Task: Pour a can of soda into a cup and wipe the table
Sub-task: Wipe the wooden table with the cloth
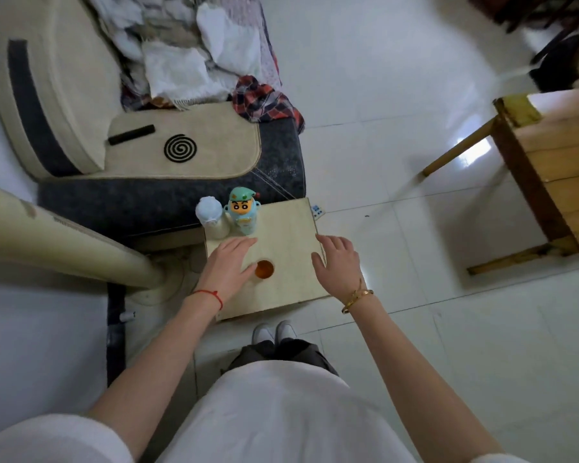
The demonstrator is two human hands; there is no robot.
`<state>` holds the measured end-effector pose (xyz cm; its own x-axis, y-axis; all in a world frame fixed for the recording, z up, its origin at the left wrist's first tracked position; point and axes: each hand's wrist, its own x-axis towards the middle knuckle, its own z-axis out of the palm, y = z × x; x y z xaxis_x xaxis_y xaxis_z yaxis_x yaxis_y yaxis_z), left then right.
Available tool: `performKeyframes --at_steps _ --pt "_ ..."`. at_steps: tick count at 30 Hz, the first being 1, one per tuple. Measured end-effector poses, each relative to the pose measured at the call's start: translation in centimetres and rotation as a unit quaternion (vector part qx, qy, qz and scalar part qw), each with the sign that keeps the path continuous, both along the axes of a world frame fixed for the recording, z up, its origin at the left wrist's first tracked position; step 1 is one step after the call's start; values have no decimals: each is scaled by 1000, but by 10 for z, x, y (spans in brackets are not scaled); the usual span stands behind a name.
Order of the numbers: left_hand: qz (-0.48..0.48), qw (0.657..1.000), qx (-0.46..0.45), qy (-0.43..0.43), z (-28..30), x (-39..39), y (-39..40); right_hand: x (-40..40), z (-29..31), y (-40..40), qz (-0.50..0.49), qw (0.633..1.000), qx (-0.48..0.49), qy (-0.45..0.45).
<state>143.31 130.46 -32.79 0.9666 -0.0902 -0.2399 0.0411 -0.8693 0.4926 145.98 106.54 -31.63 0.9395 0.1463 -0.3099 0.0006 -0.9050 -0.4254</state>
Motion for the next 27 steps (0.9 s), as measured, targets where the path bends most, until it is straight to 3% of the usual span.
performKeyframes --at_steps 14,27 --pt "-163 986 7 -16 76 27 -81 -60 68 -95 -172 983 -3 -55" --pt "-309 951 -16 -22 97 34 -274 -145 90 -264 -324 941 -19 -91"
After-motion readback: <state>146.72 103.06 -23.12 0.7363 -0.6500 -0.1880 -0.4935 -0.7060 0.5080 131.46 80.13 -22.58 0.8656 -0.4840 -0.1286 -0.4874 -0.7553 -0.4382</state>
